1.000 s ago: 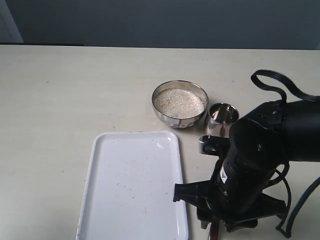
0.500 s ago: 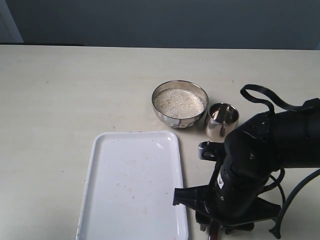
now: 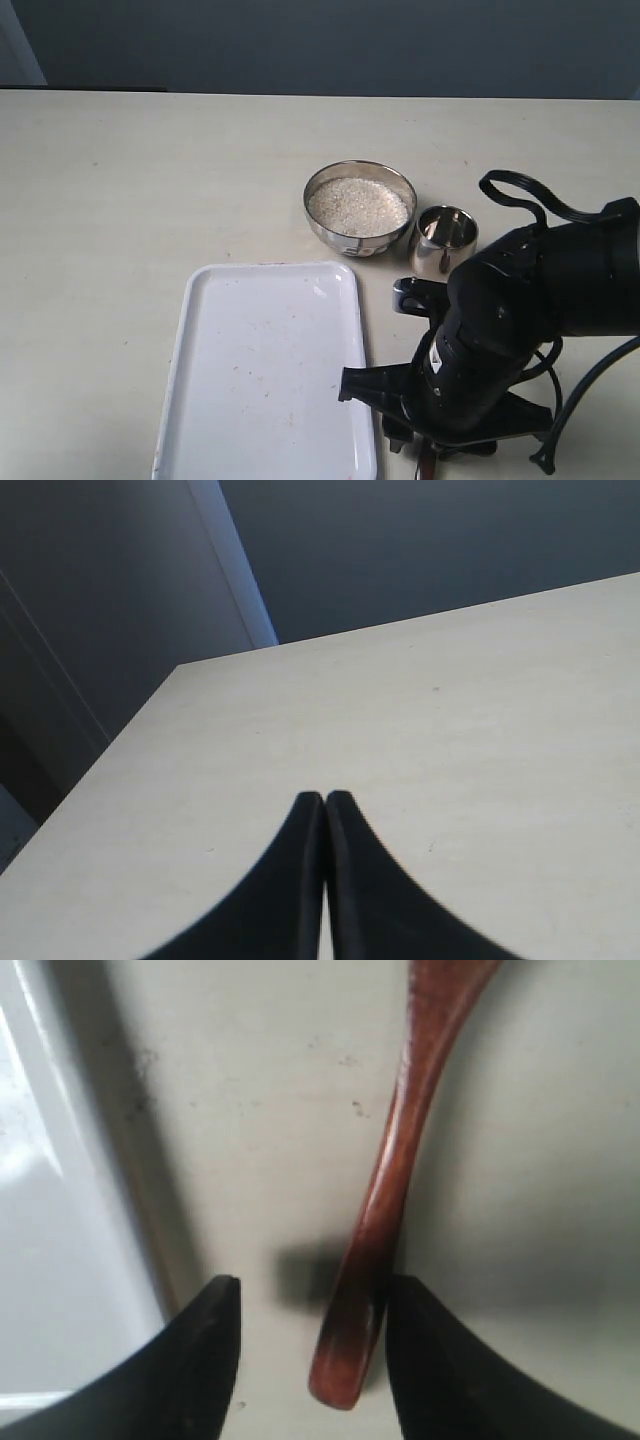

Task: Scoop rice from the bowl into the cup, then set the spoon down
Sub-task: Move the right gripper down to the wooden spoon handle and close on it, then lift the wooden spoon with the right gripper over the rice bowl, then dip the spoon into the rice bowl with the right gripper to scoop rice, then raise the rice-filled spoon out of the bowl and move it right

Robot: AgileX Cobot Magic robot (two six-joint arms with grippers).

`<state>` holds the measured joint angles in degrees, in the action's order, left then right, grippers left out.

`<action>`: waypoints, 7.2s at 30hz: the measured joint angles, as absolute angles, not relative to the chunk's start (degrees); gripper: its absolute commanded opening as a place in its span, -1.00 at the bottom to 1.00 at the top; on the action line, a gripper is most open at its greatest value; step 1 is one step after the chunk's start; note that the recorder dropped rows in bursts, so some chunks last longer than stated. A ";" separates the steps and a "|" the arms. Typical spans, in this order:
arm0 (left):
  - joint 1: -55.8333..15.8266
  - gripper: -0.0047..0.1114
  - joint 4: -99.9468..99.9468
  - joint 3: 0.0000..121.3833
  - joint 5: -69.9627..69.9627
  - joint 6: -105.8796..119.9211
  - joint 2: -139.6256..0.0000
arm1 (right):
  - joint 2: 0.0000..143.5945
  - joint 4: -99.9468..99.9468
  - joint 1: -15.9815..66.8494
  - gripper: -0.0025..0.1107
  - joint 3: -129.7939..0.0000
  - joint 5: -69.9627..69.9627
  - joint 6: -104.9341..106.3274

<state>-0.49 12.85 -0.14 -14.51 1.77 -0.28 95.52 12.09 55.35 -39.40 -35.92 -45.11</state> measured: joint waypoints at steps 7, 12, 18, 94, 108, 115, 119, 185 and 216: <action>-0.49 -0.91 12.85 -0.14 -14.51 1.77 -0.28 | 95.52 12.17 55.35 -0.16 -39.40 -35.92 -45.11; -0.49 -0.91 12.85 -0.14 -14.51 1.77 -0.28 | 95.52 12.39 55.35 -0.16 -39.40 -37.30 -45.21; -0.49 -0.91 12.85 -0.14 -14.51 1.77 -0.28 | 97.89 13.07 55.35 -0.16 -39.40 -38.06 -45.21; -0.49 -0.91 12.85 -0.14 -14.51 1.77 -0.28 | 113.27 -72.80 48.34 -0.96 -69.16 -64.33 12.90; -0.49 -0.91 12.85 -0.14 -14.51 1.77 -0.28 | 116.06 -75.43 48.34 -0.96 -69.16 -62.11 13.05; -0.49 -0.91 12.85 -0.14 -14.51 1.77 -0.28 | 116.95 -75.57 48.34 -0.96 -69.16 -61.50 13.05; -0.49 -0.91 12.85 -0.14 -14.51 1.77 -0.28 | 117.04 -75.57 48.95 -0.96 -69.16 -60.65 13.19; -0.59 -0.91 12.85 -0.14 -14.51 1.77 -0.28 | 118.53 -37.71 45.49 -0.96 -86.84 -69.61 32.40; -0.59 -0.91 12.85 -0.14 -14.51 1.77 -0.28 | 110.47 -25.92 40.22 -0.96 -86.84 -69.73 32.41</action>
<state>-0.59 12.85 -0.14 -14.51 1.77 -0.28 110.47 -25.92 40.22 -86.84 -69.73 32.41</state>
